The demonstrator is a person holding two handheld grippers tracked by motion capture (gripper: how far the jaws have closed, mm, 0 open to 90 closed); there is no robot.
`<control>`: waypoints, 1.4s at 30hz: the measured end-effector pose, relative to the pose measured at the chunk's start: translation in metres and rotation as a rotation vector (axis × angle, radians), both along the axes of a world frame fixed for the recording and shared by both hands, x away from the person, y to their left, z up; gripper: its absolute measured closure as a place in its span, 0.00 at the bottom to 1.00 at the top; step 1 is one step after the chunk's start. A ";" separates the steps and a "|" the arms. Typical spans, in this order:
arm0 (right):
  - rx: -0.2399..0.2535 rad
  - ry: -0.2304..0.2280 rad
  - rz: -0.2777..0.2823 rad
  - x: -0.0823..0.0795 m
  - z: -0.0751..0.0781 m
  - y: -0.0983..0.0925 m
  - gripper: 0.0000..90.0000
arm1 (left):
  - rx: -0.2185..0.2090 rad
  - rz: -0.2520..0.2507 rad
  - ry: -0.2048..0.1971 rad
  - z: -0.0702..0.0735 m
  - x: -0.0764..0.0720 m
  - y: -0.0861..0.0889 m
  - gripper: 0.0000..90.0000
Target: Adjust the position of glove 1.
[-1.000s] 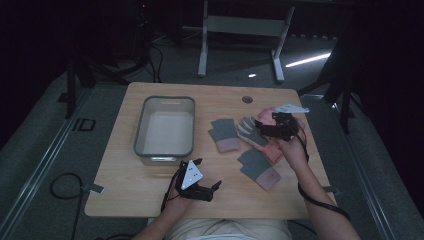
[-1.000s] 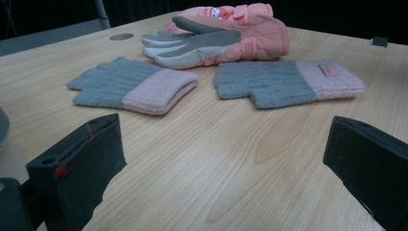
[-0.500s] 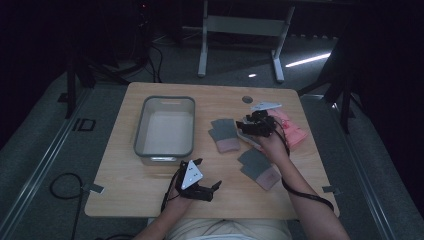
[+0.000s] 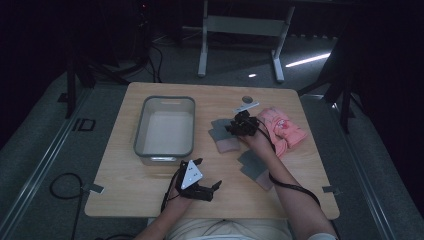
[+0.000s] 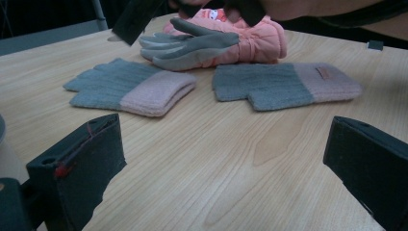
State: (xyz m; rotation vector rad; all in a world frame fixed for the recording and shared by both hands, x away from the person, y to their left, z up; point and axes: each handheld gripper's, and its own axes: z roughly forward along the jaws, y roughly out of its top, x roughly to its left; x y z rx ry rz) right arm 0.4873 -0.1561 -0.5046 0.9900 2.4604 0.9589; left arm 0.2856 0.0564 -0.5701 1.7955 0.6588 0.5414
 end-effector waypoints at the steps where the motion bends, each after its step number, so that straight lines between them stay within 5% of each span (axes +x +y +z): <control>1: -0.014 0.006 0.002 0.005 -0.005 0.004 0.73 | 0.002 0.001 -0.003 0.000 0.000 0.000 0.00; 9: -0.080 0.028 0.022 0.019 -0.028 0.013 0.76 | 0.005 0.000 -0.005 0.000 -0.001 -0.001 0.00; 12: -0.087 0.065 -0.003 0.026 -0.039 0.016 0.78 | 0.003 0.000 -0.001 0.000 0.000 0.000 0.00; 19: -0.108 0.113 -0.096 0.026 -0.034 0.030 0.95 | 0.008 0.005 -0.002 0.000 -0.001 0.000 0.00; 23: -0.078 0.119 -0.103 0.015 -0.021 0.032 0.95 | -0.007 0.009 0.010 0.000 0.000 0.002 0.00; 27: 0.023 0.072 -0.133 -0.025 0.012 0.029 0.96 | 0.002 0.013 0.004 0.000 -0.001 0.001 0.00; 30: 0.049 0.063 -0.145 -0.042 0.019 0.028 0.96 | 0.003 0.016 -0.002 0.000 -0.002 0.001 0.00; 32: 0.067 0.069 -0.170 -0.056 0.016 0.025 0.96 | 0.004 0.016 -0.002 0.000 -0.001 0.001 0.00; 34: 0.120 0.142 -0.195 -0.072 -0.001 0.020 0.96 | 0.004 0.014 0.000 0.000 -0.001 0.001 0.00; 42: 0.104 0.199 -0.219 -0.104 -0.037 0.022 0.94 | 0.011 0.012 -0.009 0.000 -0.002 0.000 0.00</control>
